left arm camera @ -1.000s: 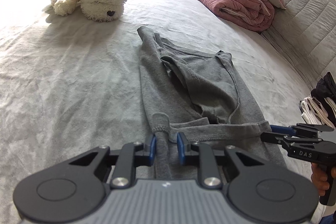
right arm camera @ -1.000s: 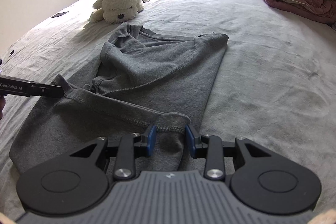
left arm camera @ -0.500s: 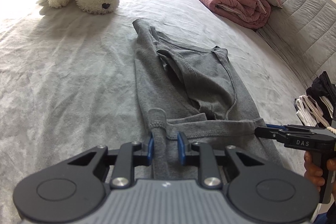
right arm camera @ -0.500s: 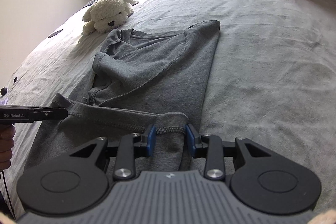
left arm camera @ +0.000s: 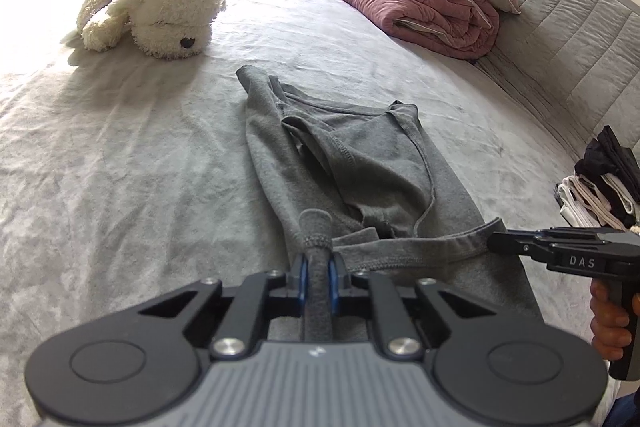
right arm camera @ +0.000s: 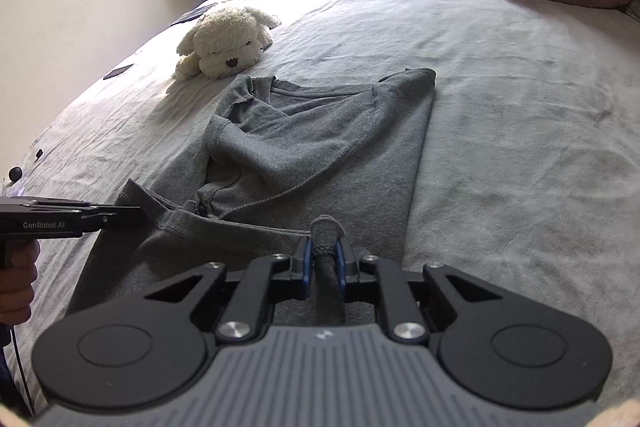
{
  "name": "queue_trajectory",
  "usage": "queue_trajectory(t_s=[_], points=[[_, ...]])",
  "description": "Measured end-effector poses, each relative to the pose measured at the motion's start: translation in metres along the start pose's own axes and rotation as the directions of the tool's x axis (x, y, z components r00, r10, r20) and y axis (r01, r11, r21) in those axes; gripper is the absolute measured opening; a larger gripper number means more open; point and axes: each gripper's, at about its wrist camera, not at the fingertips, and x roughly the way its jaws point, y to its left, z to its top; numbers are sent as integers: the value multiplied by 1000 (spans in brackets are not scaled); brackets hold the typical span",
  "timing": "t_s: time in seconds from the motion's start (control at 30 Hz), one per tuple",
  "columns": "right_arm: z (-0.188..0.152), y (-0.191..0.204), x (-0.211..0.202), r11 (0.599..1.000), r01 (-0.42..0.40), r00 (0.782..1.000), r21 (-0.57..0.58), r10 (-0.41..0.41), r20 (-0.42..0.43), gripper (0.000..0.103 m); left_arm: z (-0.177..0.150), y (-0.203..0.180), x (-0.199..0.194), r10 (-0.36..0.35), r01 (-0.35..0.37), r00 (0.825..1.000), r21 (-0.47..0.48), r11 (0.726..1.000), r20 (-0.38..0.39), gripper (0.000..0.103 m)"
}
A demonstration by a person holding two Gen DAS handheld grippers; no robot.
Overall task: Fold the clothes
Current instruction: 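Pinch the folded hem edge with both grippers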
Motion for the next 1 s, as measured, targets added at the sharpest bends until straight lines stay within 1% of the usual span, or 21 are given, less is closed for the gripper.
queue_trajectory(t_s=[0.03, 0.13, 0.2, 0.33, 0.53, 0.6, 0.63, 0.77, 0.83, 0.87, 0.97, 1.0], points=[[-1, -2, 3, 1000, 2, 1000, 4, -1, -10, 21, 0, 0, 1, 1, -1, 1000, 0, 1000, -3, 11], [-3, -7, 11, 1000, 6, 999, 18, -6, -41, 22, -1, 2, 2, -1, 1, 1000, -14, 1000, -9, 11], [-4, -10, 10, 1000, -2, 999, 29, 3, -37, 22, 0, 2, -2, 3, -3, 1000, -13, 1000, -1, 11], [-5, -1, 7, 1000, 4, 1000, -10, -5, -27, 23, -2, -1, -4, 13, -13, 1000, 7, 1000, 2, 11], [-4, 4, 9, 1000, 6, 1000, -23, -7, -29, 24, -4, -6, -3, 30, -29, 1000, 48, 998, -4, 11], [-4, 4, 10, 1000, 14, 999, -18, -15, -35, 24, -5, -7, -3, 35, -35, 999, 62, 997, -5, 14], [-5, 3, 11, 1000, 16, 999, -16, -17, -38, 24, -6, -8, -2, 38, -37, 999, 68, 997, -6, 18], [-6, 4, 12, 1000, 24, 999, -17, -24, -38, 24, -7, -10, 5, 63, -61, 998, 71, 996, -15, 19], [-7, 6, 12, 999, 31, 999, -25, -32, -36, 23, -7, -12, 6, 79, -79, 997, 80, 994, -8, 16], [-7, 7, 12, 999, 38, 999, -30, -39, -34, 22, -7, -13, 6, 87, -86, 996, 91, 992, -2, 13], [-6, 9, 11, 997, 59, 998, -41, -60, -26, 15, -9, -19, 4, 112, -113, 994, 129, 985, 16, 8], [-6, 11, 10, 997, 63, 998, -44, -64, -22, 13, -10, -21, 4, 121, -123, 992, 141, 982, 22, 8]])
